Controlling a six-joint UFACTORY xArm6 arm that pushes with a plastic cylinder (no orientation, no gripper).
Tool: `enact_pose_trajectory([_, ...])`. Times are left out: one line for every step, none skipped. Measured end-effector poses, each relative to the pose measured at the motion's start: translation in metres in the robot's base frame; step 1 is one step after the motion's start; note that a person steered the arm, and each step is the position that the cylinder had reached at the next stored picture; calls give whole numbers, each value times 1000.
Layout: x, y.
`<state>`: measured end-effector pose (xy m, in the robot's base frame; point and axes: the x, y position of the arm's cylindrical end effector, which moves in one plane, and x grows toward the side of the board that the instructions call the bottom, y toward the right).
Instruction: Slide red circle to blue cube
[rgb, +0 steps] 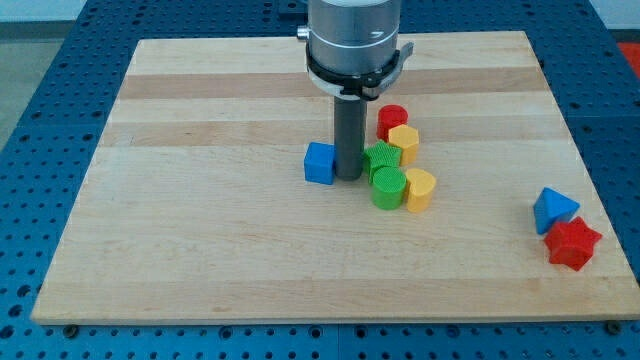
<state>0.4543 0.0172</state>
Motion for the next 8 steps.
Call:
enact_pose_trajectory([-9,14])
enact_pose_trajectory([-7,14])
enact_pose_trajectory([-7,14])
enact_pose_trajectory([-16,9])
enact_pose_trajectory([-65,4])
enact_pose_trajectory([-126,4])
enact_pose_trajectory([-184,14])
enact_pose_trajectory([-186,75])
